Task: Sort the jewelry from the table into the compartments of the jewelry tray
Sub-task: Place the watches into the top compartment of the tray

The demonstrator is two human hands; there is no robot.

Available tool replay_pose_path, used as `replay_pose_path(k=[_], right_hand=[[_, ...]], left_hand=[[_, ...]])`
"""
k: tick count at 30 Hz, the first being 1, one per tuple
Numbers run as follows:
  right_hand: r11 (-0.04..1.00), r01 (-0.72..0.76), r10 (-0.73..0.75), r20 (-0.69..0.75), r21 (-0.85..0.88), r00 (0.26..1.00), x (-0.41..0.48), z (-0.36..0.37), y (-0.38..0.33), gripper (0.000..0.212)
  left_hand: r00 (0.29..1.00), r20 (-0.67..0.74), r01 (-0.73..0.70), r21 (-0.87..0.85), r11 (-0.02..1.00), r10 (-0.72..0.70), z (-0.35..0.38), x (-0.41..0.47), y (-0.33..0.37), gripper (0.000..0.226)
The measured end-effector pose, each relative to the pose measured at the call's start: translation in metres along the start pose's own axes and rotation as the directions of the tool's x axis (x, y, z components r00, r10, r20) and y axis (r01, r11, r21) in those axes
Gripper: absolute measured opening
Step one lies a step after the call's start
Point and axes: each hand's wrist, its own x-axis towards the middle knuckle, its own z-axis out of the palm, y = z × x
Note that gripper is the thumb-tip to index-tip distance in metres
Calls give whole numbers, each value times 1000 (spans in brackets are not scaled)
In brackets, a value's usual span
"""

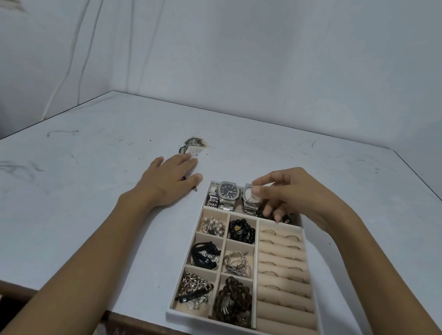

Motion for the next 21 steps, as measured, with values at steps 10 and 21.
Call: replay_pose_path(k=[10, 21], right_hand=[[984, 121, -141, -166, -128, 976, 2, 0, 1, 12], [992, 43, -4, -309, 120, 951, 13, -24, 24, 43]], left_hand=[[1000, 2, -2, -15, 1000, 2, 1, 2, -1, 52], [997, -59, -75, -519, 852, 52, -6, -1, 7, 36]])
